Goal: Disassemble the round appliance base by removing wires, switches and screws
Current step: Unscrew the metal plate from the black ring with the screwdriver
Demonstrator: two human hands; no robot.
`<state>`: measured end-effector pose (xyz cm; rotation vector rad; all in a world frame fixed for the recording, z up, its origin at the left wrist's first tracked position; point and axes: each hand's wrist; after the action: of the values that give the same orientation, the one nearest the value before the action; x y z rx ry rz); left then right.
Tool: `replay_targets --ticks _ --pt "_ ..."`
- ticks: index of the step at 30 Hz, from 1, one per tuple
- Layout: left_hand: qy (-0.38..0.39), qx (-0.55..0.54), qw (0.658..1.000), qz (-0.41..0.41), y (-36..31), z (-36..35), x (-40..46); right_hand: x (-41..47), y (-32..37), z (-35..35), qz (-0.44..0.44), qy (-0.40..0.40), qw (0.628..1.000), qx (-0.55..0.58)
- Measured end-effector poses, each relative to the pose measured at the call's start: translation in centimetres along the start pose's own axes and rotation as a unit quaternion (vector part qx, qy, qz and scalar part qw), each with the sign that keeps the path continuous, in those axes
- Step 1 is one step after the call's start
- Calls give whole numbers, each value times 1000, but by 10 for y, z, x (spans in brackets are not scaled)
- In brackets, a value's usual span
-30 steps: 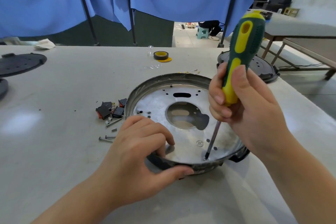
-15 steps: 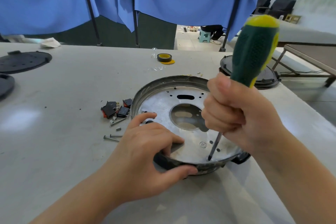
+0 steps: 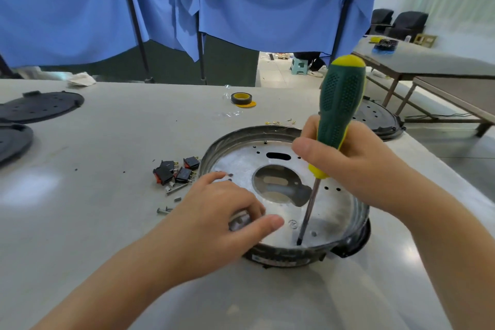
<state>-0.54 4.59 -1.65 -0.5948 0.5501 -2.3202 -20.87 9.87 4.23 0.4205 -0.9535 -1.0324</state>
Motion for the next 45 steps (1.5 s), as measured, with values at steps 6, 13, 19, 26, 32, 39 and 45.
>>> replay_targets --ticks 6,13,19,26,32,39,45 --pt "36 -102 994 16 -29 -1 17 -3 2 -7 80 -138 987 -5" --pt "100 -312 944 44 -33 -13 24 -12 -6 -15 83 -231 966 79" --pt "105 -319 941 32 -27 -14 24 -14 -9 -13 59 -126 961 237" --pt "117 -328 936 44 -30 -15 21 -15 -18 -6 30 -27 953 301" --pt "77 -329 940 57 -33 -19 19 -20 -17 -13 30 -73 958 276" --pt "13 -294 954 66 -36 -21 21 -24 -16 -10 32 -93 939 330" --pt "-8 -269 961 68 -37 -24 19 -23 -17 -12 29 -78 951 297"
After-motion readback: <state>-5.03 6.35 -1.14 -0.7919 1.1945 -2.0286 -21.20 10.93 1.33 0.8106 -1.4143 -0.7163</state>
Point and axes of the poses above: each hand's wrist, its own x-axis towards the middle knuckle, its own z-axis out of the back of the hand, y = z × x, and after that the axes turned 10 degrees about z, right-handed
